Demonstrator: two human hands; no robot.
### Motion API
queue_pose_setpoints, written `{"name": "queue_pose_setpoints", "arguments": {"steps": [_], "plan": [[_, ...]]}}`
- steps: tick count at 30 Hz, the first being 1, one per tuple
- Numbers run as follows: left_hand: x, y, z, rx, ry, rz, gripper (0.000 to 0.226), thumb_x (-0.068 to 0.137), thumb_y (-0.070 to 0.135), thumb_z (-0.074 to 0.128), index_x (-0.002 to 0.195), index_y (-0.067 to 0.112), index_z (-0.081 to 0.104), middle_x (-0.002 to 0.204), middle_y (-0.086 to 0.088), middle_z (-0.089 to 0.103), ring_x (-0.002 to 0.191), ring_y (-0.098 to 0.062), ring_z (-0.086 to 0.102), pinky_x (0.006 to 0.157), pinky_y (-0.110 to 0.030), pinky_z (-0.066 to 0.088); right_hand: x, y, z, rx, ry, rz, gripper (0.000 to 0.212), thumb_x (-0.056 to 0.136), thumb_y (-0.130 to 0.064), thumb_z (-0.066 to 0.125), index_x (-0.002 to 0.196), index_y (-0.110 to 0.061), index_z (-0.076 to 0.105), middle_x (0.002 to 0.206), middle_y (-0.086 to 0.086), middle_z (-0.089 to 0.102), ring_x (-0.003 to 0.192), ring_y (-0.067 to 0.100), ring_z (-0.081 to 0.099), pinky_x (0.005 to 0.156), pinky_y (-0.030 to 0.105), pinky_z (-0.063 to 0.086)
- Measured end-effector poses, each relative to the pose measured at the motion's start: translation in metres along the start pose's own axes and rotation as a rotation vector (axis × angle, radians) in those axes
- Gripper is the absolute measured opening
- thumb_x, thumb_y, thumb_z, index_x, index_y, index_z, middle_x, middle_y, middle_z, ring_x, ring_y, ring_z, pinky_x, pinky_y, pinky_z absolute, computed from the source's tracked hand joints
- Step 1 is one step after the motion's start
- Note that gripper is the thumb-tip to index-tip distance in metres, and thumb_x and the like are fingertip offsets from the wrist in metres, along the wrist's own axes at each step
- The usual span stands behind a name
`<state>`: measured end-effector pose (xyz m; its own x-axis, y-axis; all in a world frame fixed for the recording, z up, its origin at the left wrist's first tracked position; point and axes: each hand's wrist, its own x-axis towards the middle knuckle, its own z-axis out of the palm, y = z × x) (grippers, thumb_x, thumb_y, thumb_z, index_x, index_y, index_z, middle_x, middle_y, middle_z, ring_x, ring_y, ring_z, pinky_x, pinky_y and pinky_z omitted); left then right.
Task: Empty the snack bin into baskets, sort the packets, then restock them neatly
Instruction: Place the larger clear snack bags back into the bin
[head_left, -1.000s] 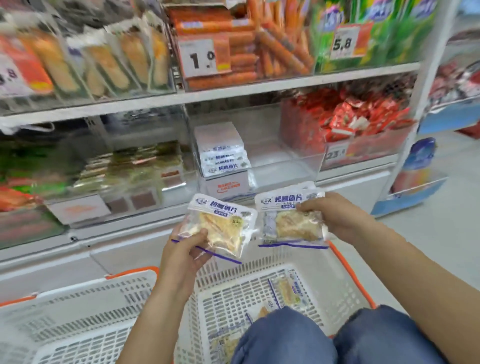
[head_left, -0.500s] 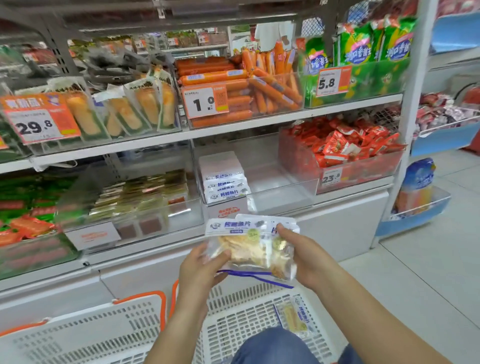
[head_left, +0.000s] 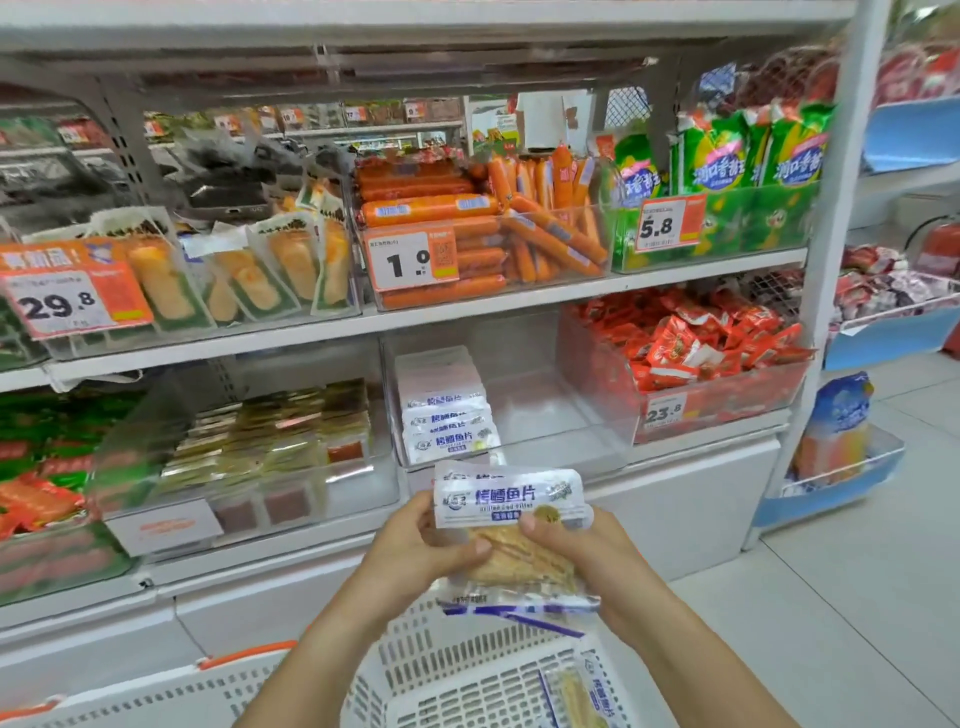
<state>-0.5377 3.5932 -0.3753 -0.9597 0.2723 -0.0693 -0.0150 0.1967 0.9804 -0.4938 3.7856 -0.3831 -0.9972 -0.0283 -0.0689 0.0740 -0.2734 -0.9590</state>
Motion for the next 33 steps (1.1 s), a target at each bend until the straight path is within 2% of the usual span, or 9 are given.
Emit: {"name": "queue_pose_setpoints", "arguments": {"steps": [5, 12, 14, 17, 20, 24, 28, 31, 33], "plan": [[0.040, 0.038, -0.014, 0.263, 0.297, 0.306, 0.035, 0.066, 0.014, 0.085, 0.090, 0.025, 0.061, 0.085, 0.012, 0.070, 0.080, 0.000, 0.063, 0.072, -0.018, 0.050, 0.038, -0.047, 0.007, -0.299, -0.106, -0.134, 0.035, 0.071, -0.004, 0.078, 0.102, -0.017, 0.070, 0.096, -0.004, 0.075, 0.092, 0.011, 0.070, 0.073, 0.014, 0.049], [0.116, 0.062, -0.049, 0.566, 0.395, 0.343, 0.058, 0.069, 0.047, 0.079, 0.117, 0.032, 0.049, 0.102, 0.009, 0.063, 0.104, -0.015, 0.057, 0.088, -0.035, 0.048, 0.158, -0.088, 0.006, -0.551, -0.151, -0.203, 0.043, 0.072, 0.005, 0.077, 0.112, -0.006, 0.068, 0.106, 0.006, 0.072, 0.097, 0.014, 0.068, 0.084, 0.025, 0.052], [0.132, 0.049, -0.060, 0.843, 0.353, 0.282, 0.084, 0.070, 0.062, 0.071, 0.138, 0.031, 0.034, 0.111, 0.005, 0.061, 0.116, -0.018, 0.049, 0.108, -0.038, 0.031, 0.184, -0.075, -0.001, -0.634, -0.199, -0.068, 0.041, 0.073, 0.002, 0.077, 0.111, -0.009, 0.069, 0.107, 0.002, 0.072, 0.102, 0.015, 0.067, 0.089, 0.026, 0.052], [0.148, 0.027, -0.066, 0.994, 0.292, 0.330, 0.064, 0.081, 0.065, 0.055, 0.134, 0.035, 0.038, 0.107, 0.011, 0.063, 0.123, -0.014, 0.045, 0.118, -0.036, 0.004, 0.206, -0.048, -0.006, -0.702, -0.302, 0.136, 0.033, 0.078, -0.001, 0.074, 0.107, -0.015, 0.068, 0.099, -0.004, 0.073, 0.092, 0.012, 0.067, 0.076, 0.021, 0.051], [0.157, 0.022, -0.068, 1.092, 0.258, 0.371, 0.031, 0.089, 0.056, 0.050, 0.111, 0.036, 0.059, 0.115, 0.015, 0.063, 0.133, -0.014, 0.036, 0.118, -0.038, -0.003, 0.219, -0.035, -0.009, -0.759, -0.250, 0.253, 0.033, 0.076, -0.014, 0.078, 0.106, -0.015, 0.064, 0.098, 0.007, 0.072, 0.085, 0.022, 0.065, 0.068, 0.030, 0.054], [0.172, 0.022, -0.065, 1.308, 0.127, 0.377, 0.031, 0.093, 0.047, 0.047, 0.109, 0.031, 0.068, 0.116, 0.010, 0.065, 0.128, -0.014, 0.041, 0.118, -0.036, 0.004, 0.222, -0.040, -0.002, -0.859, -0.195, 0.256, 0.033, 0.076, -0.020, 0.080, 0.100, -0.020, 0.059, 0.092, -0.007, 0.063, 0.084, 0.010, 0.059, 0.081, 0.029, 0.050], [0.177, 0.016, -0.065, 1.313, 0.081, 0.367, 0.035, 0.096, 0.046, 0.043, 0.115, 0.030, 0.067, 0.143, 0.002, 0.047, 0.140, -0.021, 0.026, 0.118, -0.037, 0.007, 0.221, -0.042, -0.002, -0.891, -0.261, 0.321, 0.039, 0.077, -0.012, 0.078, 0.107, -0.021, 0.055, 0.091, -0.011, 0.058, 0.097, 0.012, 0.055, 0.084, 0.025, 0.045], [0.170, 0.010, -0.059, 1.028, 0.235, 0.266, 0.062, 0.096, 0.046, 0.046, 0.150, 0.024, 0.024, 0.160, -0.008, 0.004, 0.147, -0.027, 0.007, 0.118, -0.036, 0.012, 0.234, -0.030, -0.007, -0.839, -0.310, 0.434, 0.063, 0.065, -0.014, 0.084, 0.122, -0.015, 0.057, 0.110, -0.003, 0.069, 0.102, 0.012, 0.062, 0.078, 0.021, 0.047], [0.167, 0.007, -0.053, 0.747, 0.359, 0.174, 0.068, 0.096, 0.037, 0.049, 0.151, 0.020, 0.014, 0.159, -0.009, 0.010, 0.142, -0.028, 0.024, 0.111, -0.037, 0.027, 0.238, -0.029, -0.008, -0.838, -0.241, 0.488, 0.074, 0.064, -0.015, 0.087, 0.128, -0.009, 0.051, 0.107, -0.003, 0.068, 0.097, 0.010, 0.060, 0.064, 0.017, 0.043]]}}
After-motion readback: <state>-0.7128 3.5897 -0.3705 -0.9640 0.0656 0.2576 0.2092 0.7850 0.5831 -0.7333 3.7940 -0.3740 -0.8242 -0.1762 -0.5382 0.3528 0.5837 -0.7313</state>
